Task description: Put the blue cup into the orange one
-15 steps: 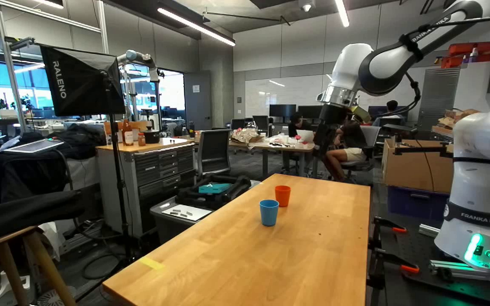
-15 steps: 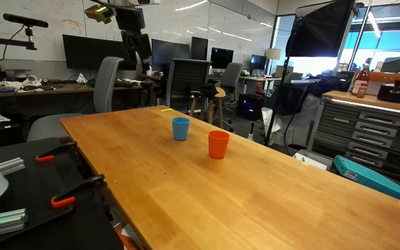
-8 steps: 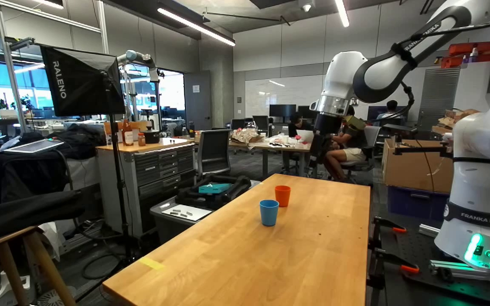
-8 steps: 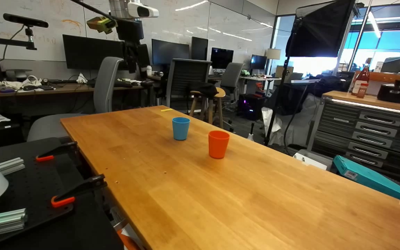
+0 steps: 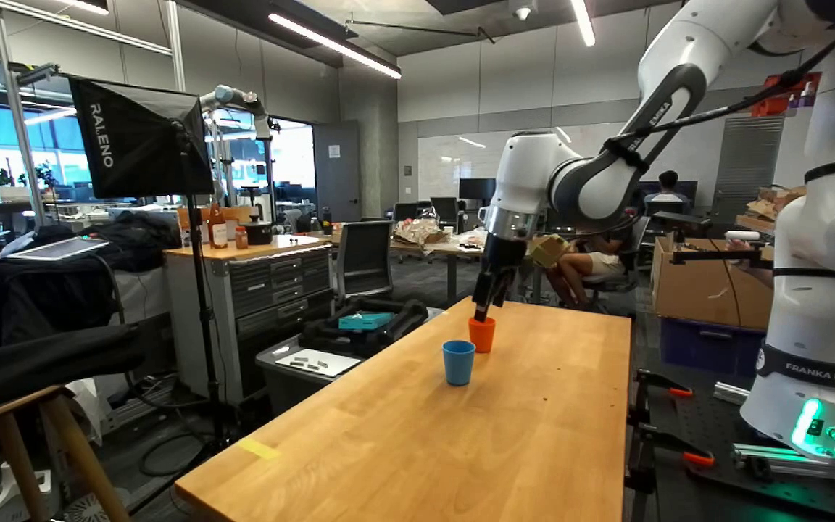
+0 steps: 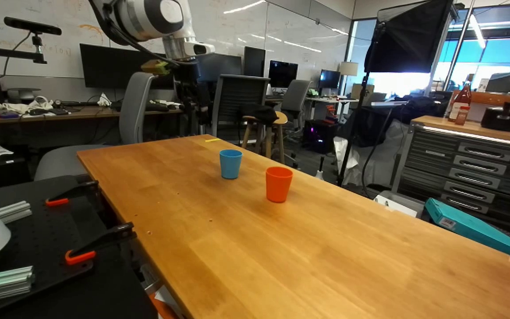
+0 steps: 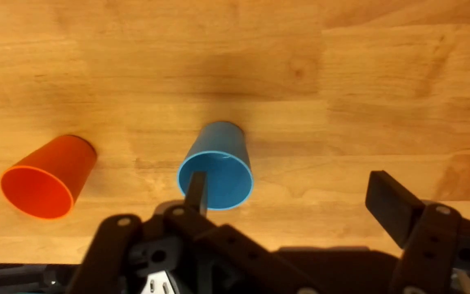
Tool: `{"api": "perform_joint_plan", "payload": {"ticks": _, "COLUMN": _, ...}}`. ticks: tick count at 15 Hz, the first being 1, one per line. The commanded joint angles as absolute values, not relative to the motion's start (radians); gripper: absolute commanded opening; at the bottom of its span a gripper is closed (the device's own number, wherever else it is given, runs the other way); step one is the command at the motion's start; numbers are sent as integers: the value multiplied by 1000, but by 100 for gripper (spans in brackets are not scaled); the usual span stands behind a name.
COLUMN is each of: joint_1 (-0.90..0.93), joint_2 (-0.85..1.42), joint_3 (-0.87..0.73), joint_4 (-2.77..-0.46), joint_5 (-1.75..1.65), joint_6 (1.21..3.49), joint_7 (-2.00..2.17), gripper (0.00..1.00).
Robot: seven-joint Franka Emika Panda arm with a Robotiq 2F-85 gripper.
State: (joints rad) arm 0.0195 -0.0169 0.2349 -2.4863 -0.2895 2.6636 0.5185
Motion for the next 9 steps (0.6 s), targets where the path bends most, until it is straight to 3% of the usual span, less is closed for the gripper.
{"api": "perform_joint_plan", "payload": {"ticks": 1, "joint_1": 55, "joint_2": 178, "joint_3": 153, "joint_4": -2292, "joint_5": -495, "joint_6": 2632, "joint_7": 697, "gripper": 100}}
{"api": "perform_joint_plan", "payload": {"ticks": 9, "joint_1": 215, "joint_2": 412, "joint_3": -17, "joint_4": -2118, "joint_5": -504, "joint_6": 2608, "joint_7": 737, "gripper": 100}}
